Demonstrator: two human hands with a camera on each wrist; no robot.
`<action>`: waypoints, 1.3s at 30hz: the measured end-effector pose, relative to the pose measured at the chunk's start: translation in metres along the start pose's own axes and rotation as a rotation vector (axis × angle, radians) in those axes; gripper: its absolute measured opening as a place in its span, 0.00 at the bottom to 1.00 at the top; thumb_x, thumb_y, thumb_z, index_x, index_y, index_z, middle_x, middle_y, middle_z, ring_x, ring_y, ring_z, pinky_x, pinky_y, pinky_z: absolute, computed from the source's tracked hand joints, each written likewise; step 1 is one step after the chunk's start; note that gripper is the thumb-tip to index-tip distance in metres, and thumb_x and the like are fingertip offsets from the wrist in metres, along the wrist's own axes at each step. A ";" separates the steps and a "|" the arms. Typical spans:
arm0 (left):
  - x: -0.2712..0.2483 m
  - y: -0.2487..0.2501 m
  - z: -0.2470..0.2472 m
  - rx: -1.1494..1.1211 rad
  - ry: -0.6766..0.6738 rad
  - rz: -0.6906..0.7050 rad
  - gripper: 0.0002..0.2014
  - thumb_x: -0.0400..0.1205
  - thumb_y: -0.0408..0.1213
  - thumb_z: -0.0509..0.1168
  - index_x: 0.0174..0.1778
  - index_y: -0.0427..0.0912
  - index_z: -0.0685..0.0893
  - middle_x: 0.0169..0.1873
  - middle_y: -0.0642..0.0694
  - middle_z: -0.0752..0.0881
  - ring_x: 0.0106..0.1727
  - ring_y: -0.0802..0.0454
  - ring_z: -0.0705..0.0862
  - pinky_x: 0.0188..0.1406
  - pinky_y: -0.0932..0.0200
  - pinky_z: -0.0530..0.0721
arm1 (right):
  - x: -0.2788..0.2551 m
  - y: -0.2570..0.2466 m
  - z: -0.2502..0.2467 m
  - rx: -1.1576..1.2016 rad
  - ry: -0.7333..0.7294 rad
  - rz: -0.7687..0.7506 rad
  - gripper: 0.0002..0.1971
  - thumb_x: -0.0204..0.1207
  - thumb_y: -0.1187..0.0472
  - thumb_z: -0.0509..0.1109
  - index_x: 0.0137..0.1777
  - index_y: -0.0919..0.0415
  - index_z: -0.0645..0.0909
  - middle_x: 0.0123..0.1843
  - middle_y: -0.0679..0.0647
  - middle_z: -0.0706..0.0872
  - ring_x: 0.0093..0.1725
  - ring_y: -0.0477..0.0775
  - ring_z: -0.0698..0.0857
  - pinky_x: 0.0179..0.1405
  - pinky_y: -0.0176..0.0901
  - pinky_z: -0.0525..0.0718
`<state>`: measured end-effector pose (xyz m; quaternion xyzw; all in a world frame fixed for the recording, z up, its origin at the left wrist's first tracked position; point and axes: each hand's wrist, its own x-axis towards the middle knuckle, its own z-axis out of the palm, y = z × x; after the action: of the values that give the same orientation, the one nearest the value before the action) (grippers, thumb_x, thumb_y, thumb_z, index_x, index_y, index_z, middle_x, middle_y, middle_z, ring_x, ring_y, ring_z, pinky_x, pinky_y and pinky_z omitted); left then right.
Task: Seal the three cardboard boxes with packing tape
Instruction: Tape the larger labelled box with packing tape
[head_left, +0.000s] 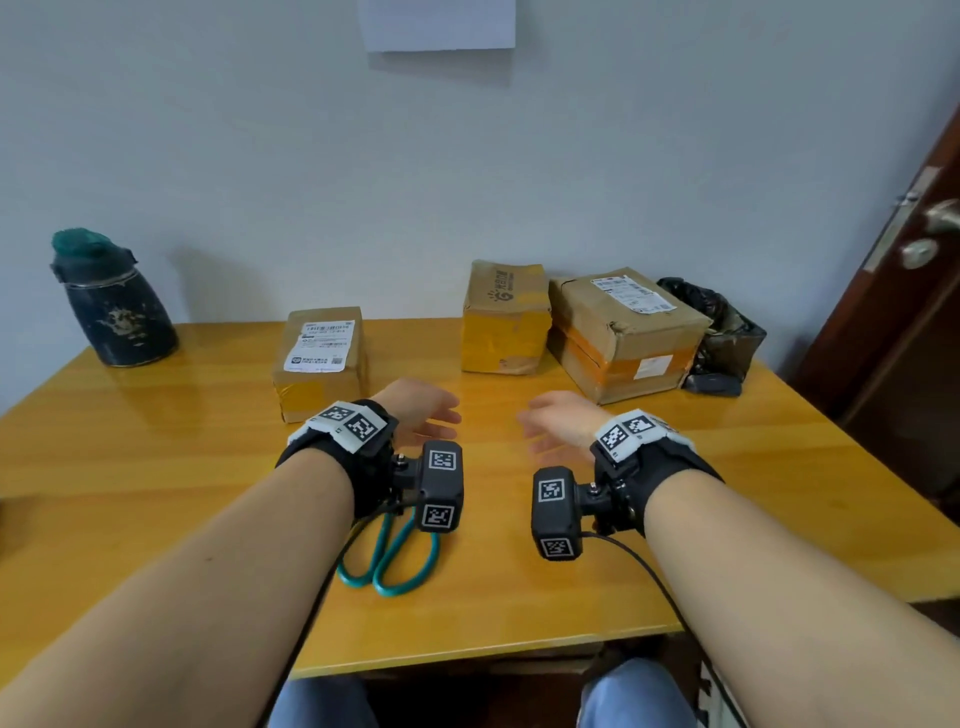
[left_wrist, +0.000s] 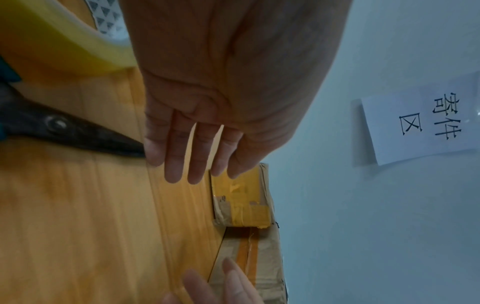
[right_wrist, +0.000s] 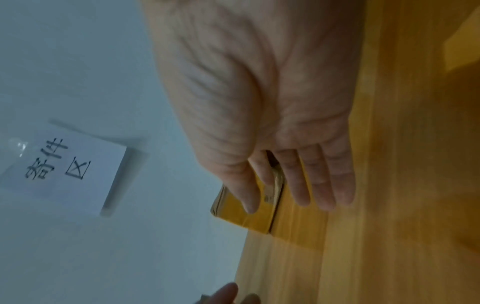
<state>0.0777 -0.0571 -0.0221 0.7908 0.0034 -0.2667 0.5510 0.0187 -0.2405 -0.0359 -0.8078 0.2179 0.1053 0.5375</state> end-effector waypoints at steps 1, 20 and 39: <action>0.000 0.003 0.003 0.002 -0.005 0.004 0.10 0.86 0.35 0.62 0.60 0.35 0.79 0.47 0.42 0.86 0.42 0.47 0.85 0.55 0.50 0.84 | 0.000 0.001 -0.008 0.025 0.028 -0.008 0.30 0.81 0.59 0.68 0.81 0.60 0.62 0.61 0.60 0.83 0.51 0.59 0.86 0.56 0.56 0.87; 0.064 0.060 0.088 0.035 -0.096 0.047 0.12 0.85 0.31 0.62 0.64 0.34 0.80 0.54 0.36 0.86 0.40 0.47 0.84 0.40 0.56 0.83 | 0.059 -0.010 -0.115 -0.458 0.540 -0.234 0.21 0.77 0.73 0.61 0.67 0.55 0.71 0.59 0.57 0.82 0.47 0.57 0.83 0.39 0.48 0.80; 0.006 0.051 0.082 0.037 0.000 0.165 0.09 0.84 0.37 0.65 0.57 0.42 0.86 0.47 0.44 0.87 0.45 0.47 0.86 0.43 0.52 0.88 | -0.012 -0.033 -0.066 -0.380 -0.214 -0.116 0.21 0.83 0.67 0.61 0.76 0.56 0.72 0.23 0.55 0.85 0.13 0.44 0.71 0.14 0.33 0.72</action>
<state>0.0640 -0.1505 -0.0004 0.7986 -0.0666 -0.2204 0.5561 0.0194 -0.2872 0.0225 -0.8900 0.0891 0.1986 0.4007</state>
